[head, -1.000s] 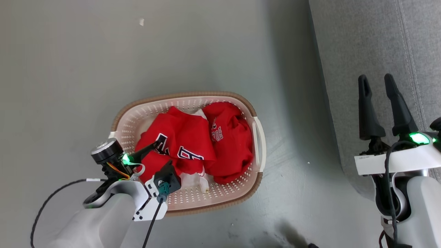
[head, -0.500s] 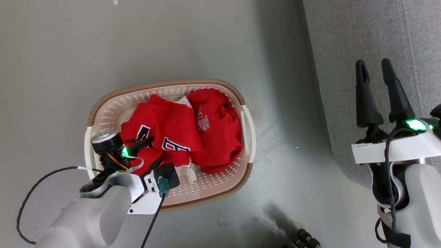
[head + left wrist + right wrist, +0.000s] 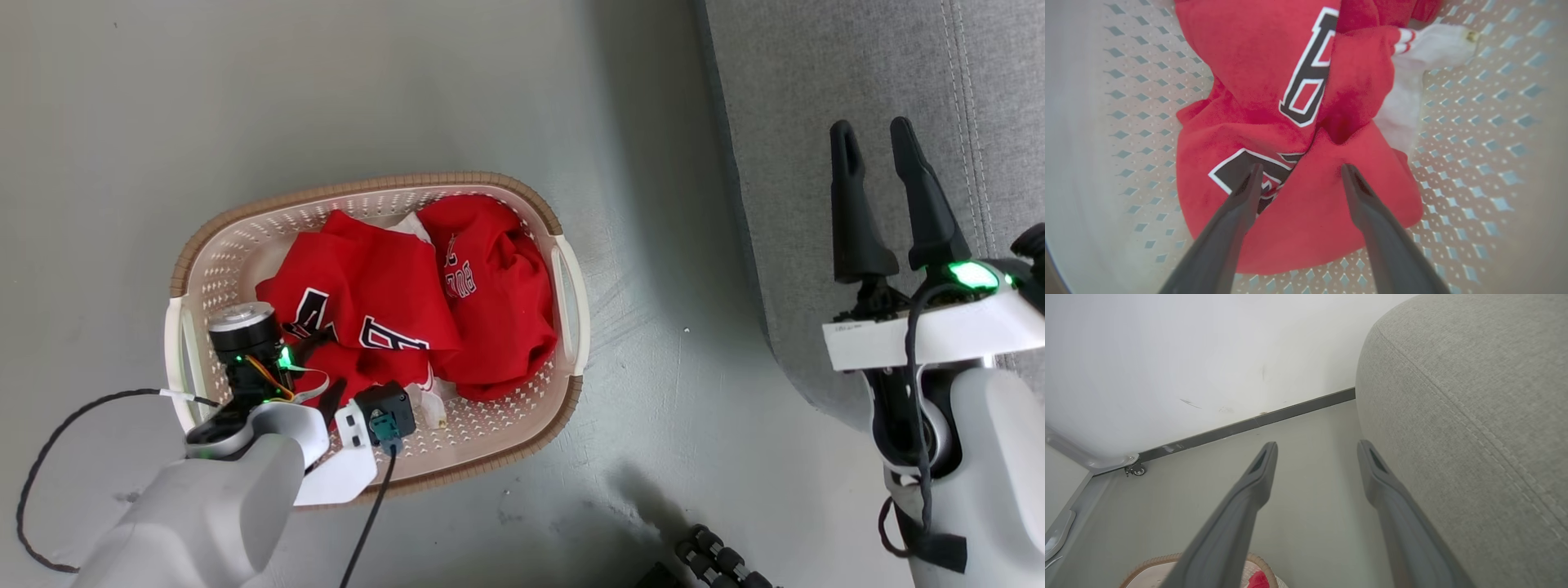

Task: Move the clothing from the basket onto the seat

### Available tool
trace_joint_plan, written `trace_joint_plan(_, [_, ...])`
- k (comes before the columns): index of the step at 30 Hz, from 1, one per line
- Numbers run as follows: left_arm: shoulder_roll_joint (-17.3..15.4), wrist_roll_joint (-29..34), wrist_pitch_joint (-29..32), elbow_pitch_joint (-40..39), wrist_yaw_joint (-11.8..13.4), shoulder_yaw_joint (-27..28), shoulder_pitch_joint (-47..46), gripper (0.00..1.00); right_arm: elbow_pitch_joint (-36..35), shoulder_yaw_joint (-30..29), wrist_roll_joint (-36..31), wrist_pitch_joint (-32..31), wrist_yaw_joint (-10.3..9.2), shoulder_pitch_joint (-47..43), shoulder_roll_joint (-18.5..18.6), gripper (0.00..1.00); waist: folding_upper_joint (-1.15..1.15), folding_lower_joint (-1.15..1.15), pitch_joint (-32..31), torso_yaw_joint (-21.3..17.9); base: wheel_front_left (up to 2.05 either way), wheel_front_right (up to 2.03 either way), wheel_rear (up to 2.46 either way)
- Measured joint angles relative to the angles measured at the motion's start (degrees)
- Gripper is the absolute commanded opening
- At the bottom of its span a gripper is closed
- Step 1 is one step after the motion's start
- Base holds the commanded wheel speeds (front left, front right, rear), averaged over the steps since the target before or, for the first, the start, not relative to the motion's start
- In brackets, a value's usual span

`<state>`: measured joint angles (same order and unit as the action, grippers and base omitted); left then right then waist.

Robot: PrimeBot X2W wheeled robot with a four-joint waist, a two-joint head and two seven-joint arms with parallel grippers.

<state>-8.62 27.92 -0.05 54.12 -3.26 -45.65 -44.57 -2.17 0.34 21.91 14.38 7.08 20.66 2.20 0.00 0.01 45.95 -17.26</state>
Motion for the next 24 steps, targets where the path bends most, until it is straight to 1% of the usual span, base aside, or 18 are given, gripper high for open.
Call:
trace_joint_plan(5, [1.32,1.51,2.10,1.19,0.00,-1.49,-0.54,1.00,0.44,0.23,0.44,0.01,0.00,1.22,-0.01,1.00,0.00,0.00,0.49,-0.55,0.00,0.00,0.00])
trace_joint_plan(11, [0.99,2.25,3.57,3.58,0.09,-2.01,-1.52,1.00,0.77,0.59,0.83,0.01,0.00,1.61,-0.01,1.00,0.00,0.00,0.92,-1.16,0.00,0.00,0.00])
trace_joint_plan(13, [1.43,2.97,4.65,3.89,0.32,-2.16,-2.09,1.00,0.83,0.62,1.02,0.01,0.00,2.14,0.00,1.00,0.00,0.00,1.00,-1.29,0.00,0.00,0.00])
trace_joint_plan(16, [1.23,2.99,4.43,5.25,0.59,-2.10,-2.66,0.99,0.89,0.96,1.57,0.01,0.00,2.15,0.00,1.00,0.00,0.00,1.15,-1.54,0.00,0.00,0.00])
trace_joint_plan(17, [1.07,2.97,4.23,5.89,0.59,-2.00,-2.77,0.80,0.89,1.12,1.79,0.01,0.00,2.16,0.00,1.00,0.00,0.00,1.24,-1.65,0.00,0.00,0.00])
trace_joint_plan(18, [0.85,2.97,4.02,6.37,0.62,-1.93,-2.88,0.53,0.91,1.25,1.80,0.01,0.00,2.16,0.00,1.00,0.00,0.00,1.33,-1.76,0.00,0.00,0.00])
trace_joint_plan(19, [0.63,2.93,3.99,6.71,0.68,-1.79,-2.96,0.46,0.97,1.35,1.80,0.01,0.00,2.16,-0.01,1.00,0.00,0.00,1.41,-1.87,0.00,0.00,0.00])
trace_joint_plan(20, [0.68,2.83,3.91,6.91,0.90,-1.64,-3.02,0.31,0.98,1.40,1.82,0.01,0.00,2.16,-0.01,1.00,0.00,0.00,1.47,-1.98,0.00,0.00,0.00])
trace_joint_plan(21, [0.97,2.78,3.76,7.02,1.15,-1.62,-3.11,0.13,1.02,1.41,1.88,0.01,0.00,2.17,-0.01,1.00,0.00,0.00,1.51,-2.07,0.00,0.00,0.00])
trace_joint_plan(22, [2.07,2.63,3.82,6.98,1.15,-1.62,-3.18,0.00,1.18,1.29,1.88,0.01,0.00,2.17,-0.01,1.00,0.00,0.00,1.43,-2.14,0.00,0.00,0.00])
trace_joint_plan(24, [3.12,2.32,3.31,6.92,1.16,-1.64,-3.19,0.00,1.23,1.08,1.88,0.01,0.00,2.17,-0.01,1.00,0.00,0.00,1.28,-2.15,0.00,0.00,0.00])
